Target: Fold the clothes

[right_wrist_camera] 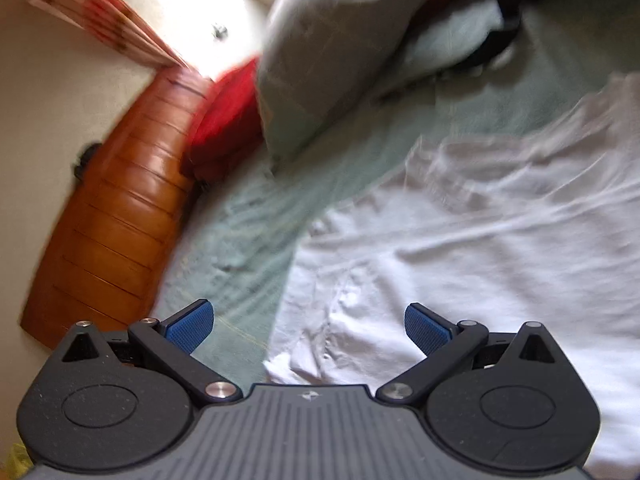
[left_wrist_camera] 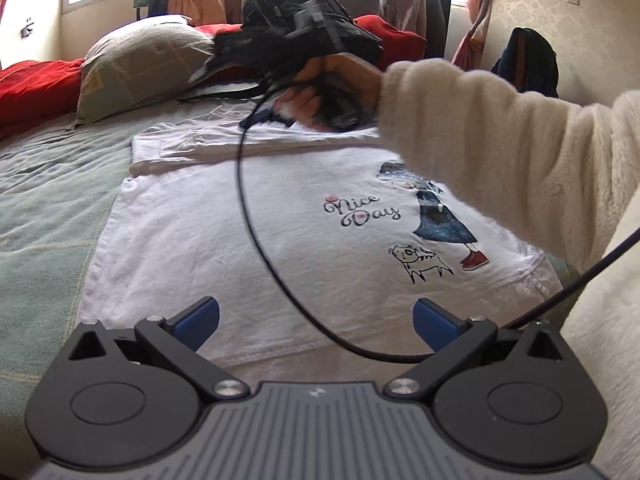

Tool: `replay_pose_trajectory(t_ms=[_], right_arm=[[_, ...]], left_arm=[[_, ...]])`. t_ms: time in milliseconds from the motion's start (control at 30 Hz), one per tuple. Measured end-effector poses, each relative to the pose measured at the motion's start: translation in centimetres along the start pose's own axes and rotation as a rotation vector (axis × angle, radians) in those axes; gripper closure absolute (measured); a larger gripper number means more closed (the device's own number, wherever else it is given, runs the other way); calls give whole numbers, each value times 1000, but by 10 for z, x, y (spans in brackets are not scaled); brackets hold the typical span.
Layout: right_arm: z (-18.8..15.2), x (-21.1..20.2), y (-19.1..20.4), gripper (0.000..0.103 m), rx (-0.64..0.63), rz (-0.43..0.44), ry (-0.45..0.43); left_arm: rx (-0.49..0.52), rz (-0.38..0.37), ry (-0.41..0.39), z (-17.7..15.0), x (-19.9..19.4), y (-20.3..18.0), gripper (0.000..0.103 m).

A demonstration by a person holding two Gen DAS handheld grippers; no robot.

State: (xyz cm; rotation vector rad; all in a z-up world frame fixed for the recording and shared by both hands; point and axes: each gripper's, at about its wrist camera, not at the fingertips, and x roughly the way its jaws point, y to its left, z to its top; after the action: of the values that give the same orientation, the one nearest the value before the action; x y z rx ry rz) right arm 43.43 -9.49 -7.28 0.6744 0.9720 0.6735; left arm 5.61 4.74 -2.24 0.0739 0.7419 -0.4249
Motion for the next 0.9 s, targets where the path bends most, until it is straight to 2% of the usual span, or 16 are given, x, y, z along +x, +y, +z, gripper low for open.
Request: replay_pose_trajectory(t_ms=[67,167,267,367,500,667,833,900], right_arm=[[-6,23,5,0,-3,-13,33],[-11,37,21,0,-61,-13,34],[-9,22,28,0,-98,-17,28],[-4,-23,29,0,-199,-94,-61],[0,-104,-1,0,-249,-217,-170],[-32,-164,-59,0,-160,-238,-220],[-64,-223,-118,0,-69,-258,-270],[-55,-227,-110,0,-88,-266,-286]], left_arm=[[-2,3,2,0,0,1,1],[-5,8,6,0,0,2,1],[-7,11,9,0,0,3,1],[7,-4,8,1,1,-1,1],[21,-27,7,1,3,-3,1],[29,-50,8,3,8,-6,1],[40,-41,13,4,7,-10,1],[37,-37,13,5,4,-10,1]])
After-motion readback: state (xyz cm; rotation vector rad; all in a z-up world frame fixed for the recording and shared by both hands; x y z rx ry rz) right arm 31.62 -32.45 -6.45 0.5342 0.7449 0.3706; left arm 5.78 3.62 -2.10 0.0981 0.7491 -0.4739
